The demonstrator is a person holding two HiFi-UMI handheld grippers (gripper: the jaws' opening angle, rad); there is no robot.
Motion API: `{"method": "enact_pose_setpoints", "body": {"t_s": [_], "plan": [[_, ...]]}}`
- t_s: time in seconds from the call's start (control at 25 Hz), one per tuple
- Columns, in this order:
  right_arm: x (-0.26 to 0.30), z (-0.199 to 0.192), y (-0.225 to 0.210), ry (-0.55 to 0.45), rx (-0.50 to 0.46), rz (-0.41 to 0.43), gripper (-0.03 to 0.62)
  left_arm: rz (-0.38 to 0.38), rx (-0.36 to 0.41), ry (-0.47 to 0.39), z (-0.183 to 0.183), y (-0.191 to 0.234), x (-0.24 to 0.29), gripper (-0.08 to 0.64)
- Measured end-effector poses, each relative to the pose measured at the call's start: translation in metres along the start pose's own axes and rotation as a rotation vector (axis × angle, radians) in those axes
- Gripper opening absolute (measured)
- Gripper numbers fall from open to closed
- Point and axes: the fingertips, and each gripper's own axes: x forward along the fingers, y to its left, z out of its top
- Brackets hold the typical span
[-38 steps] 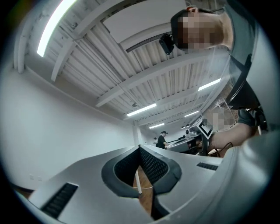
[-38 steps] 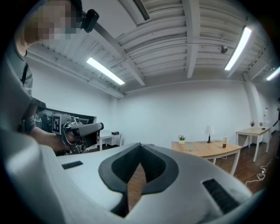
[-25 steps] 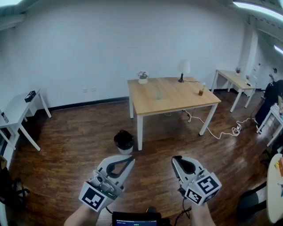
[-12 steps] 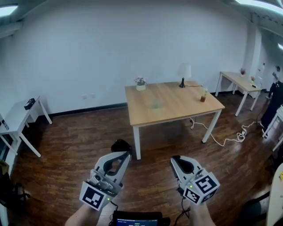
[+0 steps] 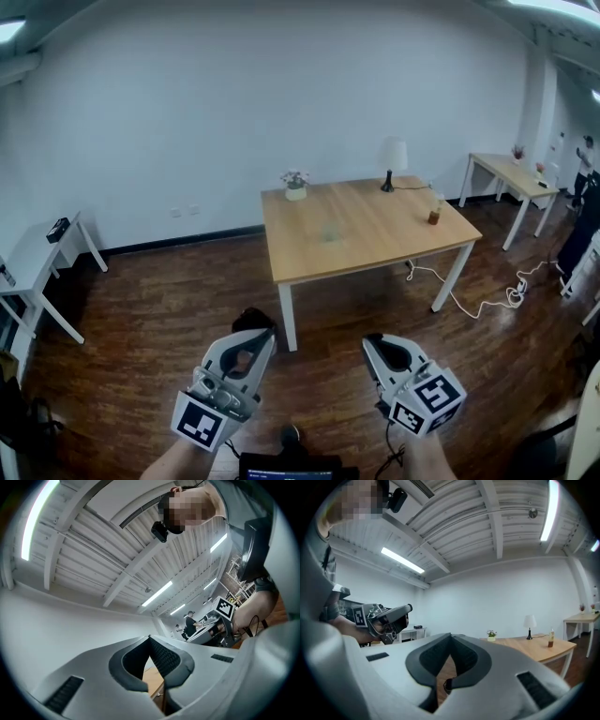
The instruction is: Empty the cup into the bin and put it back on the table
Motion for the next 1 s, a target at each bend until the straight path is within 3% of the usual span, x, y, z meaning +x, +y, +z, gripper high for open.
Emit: {"method": "enact_pose_setpoints", "body": {"t_s": [1.0], "plan": [[0.211, 0.001, -0.123, 0.074, -0.008, -0.065, 0.0, 0.056, -0.116, -0.058, -0.151, 0.184, 0.078, 0.0]]}}
